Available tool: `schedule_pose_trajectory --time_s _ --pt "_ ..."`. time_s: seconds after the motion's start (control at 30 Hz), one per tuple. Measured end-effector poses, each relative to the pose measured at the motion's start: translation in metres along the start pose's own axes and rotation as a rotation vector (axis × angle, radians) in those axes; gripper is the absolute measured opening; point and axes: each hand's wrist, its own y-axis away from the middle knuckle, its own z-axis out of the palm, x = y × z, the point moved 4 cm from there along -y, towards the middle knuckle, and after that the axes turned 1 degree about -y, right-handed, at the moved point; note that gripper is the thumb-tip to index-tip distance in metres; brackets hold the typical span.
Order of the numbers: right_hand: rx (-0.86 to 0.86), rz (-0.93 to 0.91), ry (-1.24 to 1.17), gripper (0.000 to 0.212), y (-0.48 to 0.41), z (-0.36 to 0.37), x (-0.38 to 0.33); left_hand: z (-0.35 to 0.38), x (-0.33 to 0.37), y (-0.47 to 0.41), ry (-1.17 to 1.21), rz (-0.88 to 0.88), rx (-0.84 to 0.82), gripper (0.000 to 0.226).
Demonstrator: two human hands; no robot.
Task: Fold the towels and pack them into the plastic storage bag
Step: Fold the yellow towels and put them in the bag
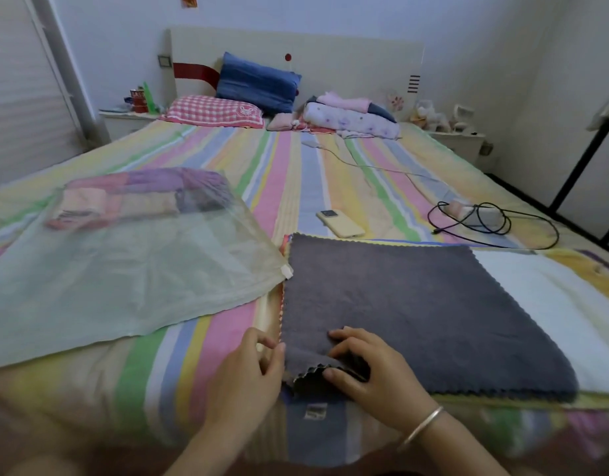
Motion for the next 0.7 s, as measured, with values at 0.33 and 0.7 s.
schedule_pose_trajectory --time_s 0.33,0.7 --pt "0.009 0.037 -0.135 0.005 0.004 0.004 0.004 0.001 0.009 0.002 0.310 -0.081 -0.212 0.010" --pt "0.526 -0.144 0.301 0.018 0.028 -0.003 -0.030 0.013 0.037 -0.013 0.447 -0.242 -0.363 0.053"
